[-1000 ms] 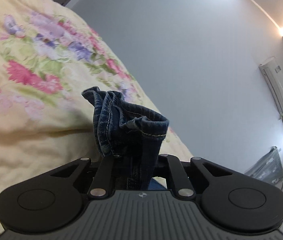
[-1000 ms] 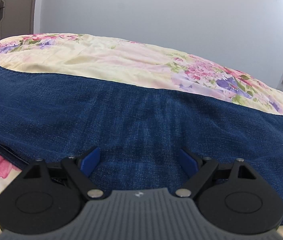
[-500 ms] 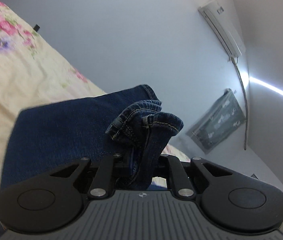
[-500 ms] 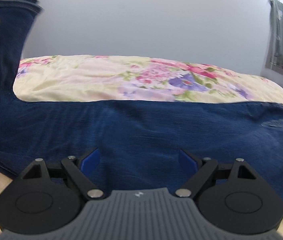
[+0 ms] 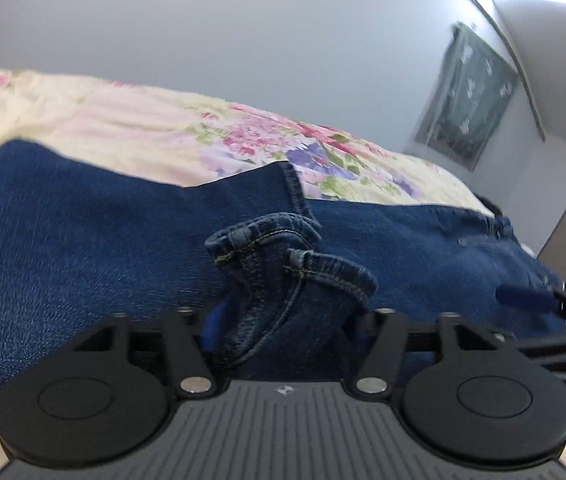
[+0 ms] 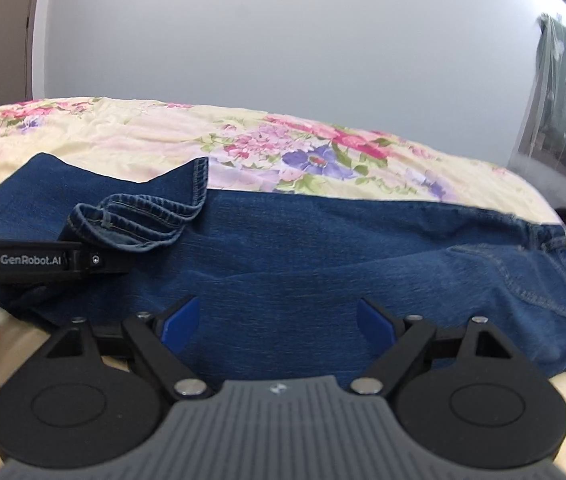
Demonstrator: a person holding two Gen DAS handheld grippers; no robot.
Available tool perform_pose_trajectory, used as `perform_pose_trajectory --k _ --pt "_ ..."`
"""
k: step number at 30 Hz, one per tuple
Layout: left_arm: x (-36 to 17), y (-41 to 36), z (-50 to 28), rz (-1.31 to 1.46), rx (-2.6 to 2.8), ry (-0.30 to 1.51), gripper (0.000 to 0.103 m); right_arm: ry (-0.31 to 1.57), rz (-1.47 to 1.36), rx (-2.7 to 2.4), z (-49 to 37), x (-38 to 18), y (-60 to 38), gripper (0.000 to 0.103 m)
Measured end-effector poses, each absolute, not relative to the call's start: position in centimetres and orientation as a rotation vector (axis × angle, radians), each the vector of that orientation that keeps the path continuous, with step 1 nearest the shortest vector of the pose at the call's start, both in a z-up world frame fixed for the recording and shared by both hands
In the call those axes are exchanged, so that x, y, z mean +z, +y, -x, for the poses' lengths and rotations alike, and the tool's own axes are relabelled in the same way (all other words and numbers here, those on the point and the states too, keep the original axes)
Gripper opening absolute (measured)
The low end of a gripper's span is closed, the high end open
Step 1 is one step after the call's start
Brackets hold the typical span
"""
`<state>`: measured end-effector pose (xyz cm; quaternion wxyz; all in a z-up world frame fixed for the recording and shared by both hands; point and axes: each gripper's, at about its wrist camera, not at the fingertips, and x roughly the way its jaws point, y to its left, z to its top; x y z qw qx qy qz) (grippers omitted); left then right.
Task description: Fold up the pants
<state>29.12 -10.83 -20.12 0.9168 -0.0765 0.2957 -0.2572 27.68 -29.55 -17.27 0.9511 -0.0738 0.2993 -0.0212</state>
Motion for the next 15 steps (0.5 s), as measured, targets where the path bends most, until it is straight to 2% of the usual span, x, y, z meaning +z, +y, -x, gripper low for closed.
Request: perform_pose_trajectory --k 2,4,7,10,15 --pt "-19.1 -11.5 -27.8 0.110 -0.498 0.582 0.088 0.613 0.165 -0.043 -27.7 -17.1 -30.2 0.082" --pt "-18.4 -11.6 -26.7 0.039 -0.456 0.557 0.088 0.617 0.157 -0.035 -28.0 -17.0 -31.0 0.082" --pt "-18.1 -11.2 -25.9 -0.040 -0.416 0.518 0.099 0.621 0.150 -0.038 -27.7 -16.8 -31.6 0.082" --pt "-18.4 -11.2 -26.8 -0.073 -0.449 0.516 0.099 0.621 0.133 -0.040 -27.4 -16.7 -31.9 0.082" --pt "-19.4 -11.3 -30.9 0.161 -0.558 0.719 0.100 0.618 0.115 -0.037 -26.5 -16.5 -31.5 0.082"
